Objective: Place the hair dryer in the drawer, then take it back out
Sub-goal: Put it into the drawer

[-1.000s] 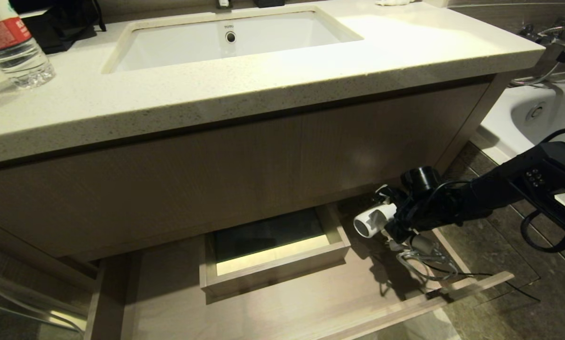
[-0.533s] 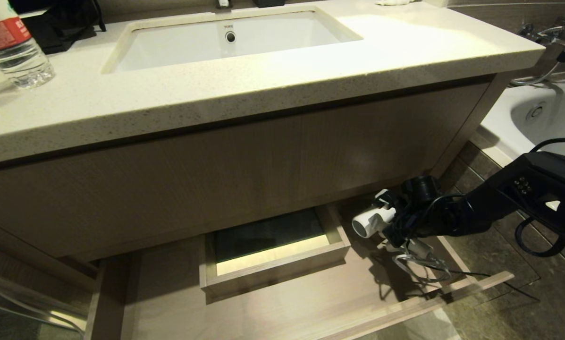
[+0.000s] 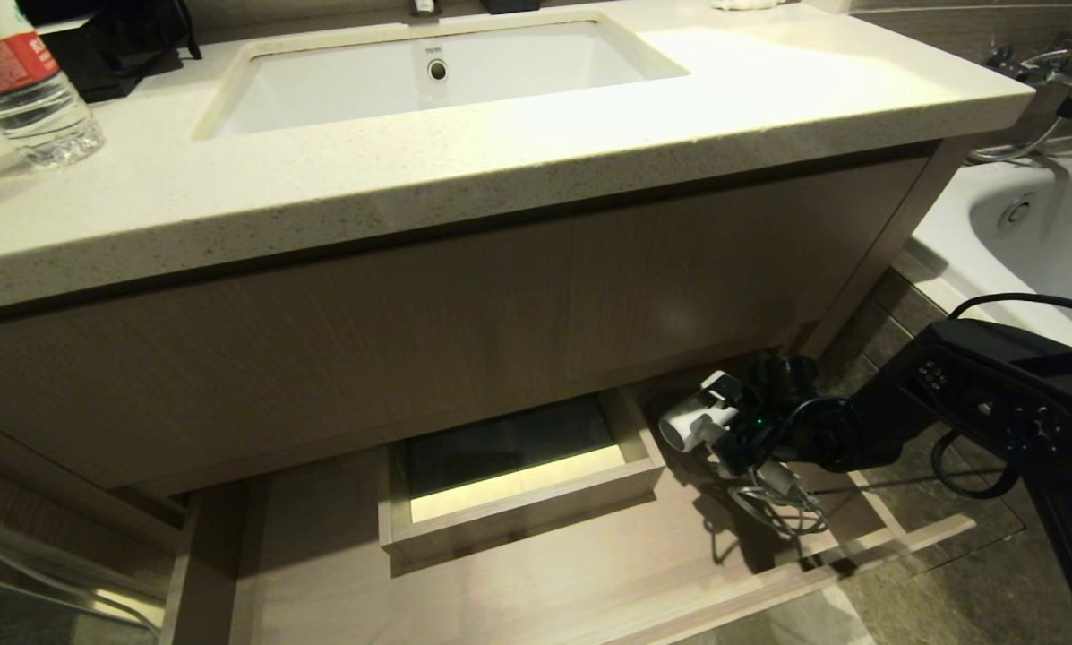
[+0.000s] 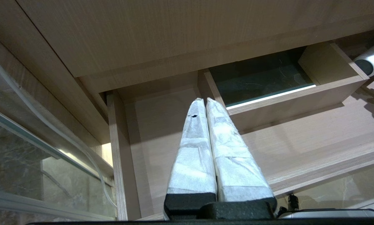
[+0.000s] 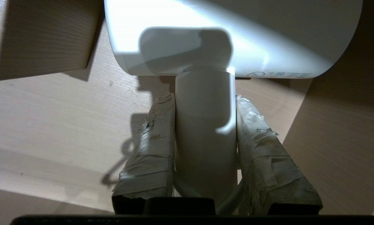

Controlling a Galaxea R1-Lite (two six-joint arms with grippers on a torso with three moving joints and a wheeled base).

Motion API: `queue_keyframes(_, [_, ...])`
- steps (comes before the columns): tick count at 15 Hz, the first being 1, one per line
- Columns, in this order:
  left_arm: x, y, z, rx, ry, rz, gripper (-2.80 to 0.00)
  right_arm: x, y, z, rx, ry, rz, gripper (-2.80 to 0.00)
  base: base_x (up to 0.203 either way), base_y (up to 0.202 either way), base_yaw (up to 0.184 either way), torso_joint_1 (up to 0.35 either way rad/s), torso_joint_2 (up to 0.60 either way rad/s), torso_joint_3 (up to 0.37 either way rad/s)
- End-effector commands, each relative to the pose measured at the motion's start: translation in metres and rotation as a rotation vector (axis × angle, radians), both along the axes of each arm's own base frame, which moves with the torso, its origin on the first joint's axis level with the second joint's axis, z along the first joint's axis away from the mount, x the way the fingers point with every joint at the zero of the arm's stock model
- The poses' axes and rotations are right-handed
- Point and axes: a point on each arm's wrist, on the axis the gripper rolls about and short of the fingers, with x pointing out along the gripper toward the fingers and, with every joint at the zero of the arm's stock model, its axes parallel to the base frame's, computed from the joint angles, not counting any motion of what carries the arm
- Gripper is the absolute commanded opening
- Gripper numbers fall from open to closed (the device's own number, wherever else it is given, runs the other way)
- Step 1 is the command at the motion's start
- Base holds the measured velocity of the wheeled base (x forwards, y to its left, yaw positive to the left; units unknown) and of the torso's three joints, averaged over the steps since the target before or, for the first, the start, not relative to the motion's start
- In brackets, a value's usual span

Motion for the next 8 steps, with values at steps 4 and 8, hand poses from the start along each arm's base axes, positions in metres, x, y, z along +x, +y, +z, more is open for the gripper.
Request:
queue_keyframes(4, [0.000, 0.000, 0.000, 0.000, 0.000, 0.000, -2.80, 0.001, 0.000, -0.030, -0.011, 0.037, 0.007, -2.80, 0.000, 0.000, 0.000, 0.000, 0.00, 0.000])
queue_keyframes(8, [0.000, 0.000, 0.000, 0.000, 0.000, 0.000, -2.80, 0.005, 0.001, -0.045, -0.009, 0.018, 0.007, -2.80, 0.000, 0.000, 0.000, 0.000, 0.00, 0.000])
